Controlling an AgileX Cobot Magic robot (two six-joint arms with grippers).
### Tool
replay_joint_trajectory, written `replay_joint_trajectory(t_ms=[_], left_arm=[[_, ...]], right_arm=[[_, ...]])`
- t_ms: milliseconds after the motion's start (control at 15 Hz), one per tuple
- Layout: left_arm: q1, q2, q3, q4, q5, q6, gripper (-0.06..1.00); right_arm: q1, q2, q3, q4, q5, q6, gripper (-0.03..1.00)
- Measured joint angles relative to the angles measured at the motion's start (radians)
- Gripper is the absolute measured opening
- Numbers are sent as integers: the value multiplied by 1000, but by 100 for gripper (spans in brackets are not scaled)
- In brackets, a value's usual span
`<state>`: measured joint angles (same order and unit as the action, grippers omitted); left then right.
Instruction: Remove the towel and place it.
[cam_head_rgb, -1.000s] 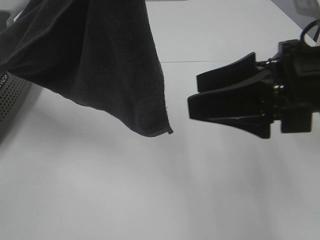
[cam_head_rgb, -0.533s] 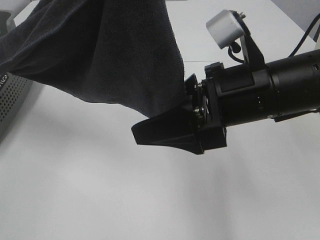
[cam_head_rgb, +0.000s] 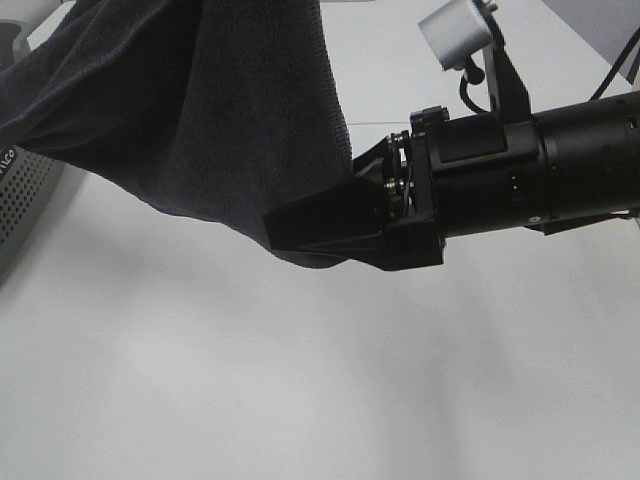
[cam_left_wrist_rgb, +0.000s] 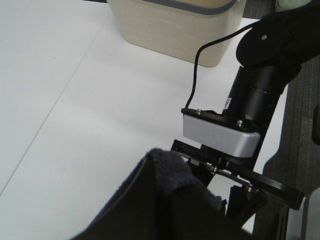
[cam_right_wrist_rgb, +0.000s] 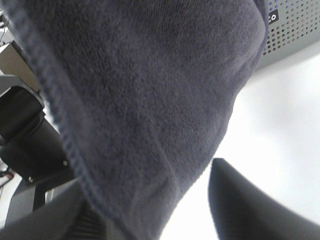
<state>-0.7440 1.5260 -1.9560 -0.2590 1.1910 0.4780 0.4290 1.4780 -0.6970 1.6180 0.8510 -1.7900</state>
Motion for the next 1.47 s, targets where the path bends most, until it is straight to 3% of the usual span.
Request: replay_joint_trajectory(t_ms=[133,333,667,733,867,1000,1067,1267,1467], left_arm=[[0,0,0,-5,-1,-3,0],[0,0,0,-25,-1,-3,0],[0,0,0,-26,-2,-3,0],[0,0,0,-22,-2,15,0],[0,0,0,1,-2,81,0],[0,0,0,51,-8,143,0],[0,0,0,65,-15,152,0],[0,1,0,198,-67,170,0],[0,6,0,296,-173,200,0]], right_arm=[[0,0,0,9,0,0,41],[0,0,0,16,1,6,3],[0,0,0,71,10,51,2],[0,1,-17,26,-38,169,2],[0,1,-101,-148,-57,405,2],[0,1,-234,-409,-39,732,2],[0,1,-275,-488,-26,808,2],[0,1,-538,-956,137,1298,2],[0,5,-826,-1292,291,1561,2]])
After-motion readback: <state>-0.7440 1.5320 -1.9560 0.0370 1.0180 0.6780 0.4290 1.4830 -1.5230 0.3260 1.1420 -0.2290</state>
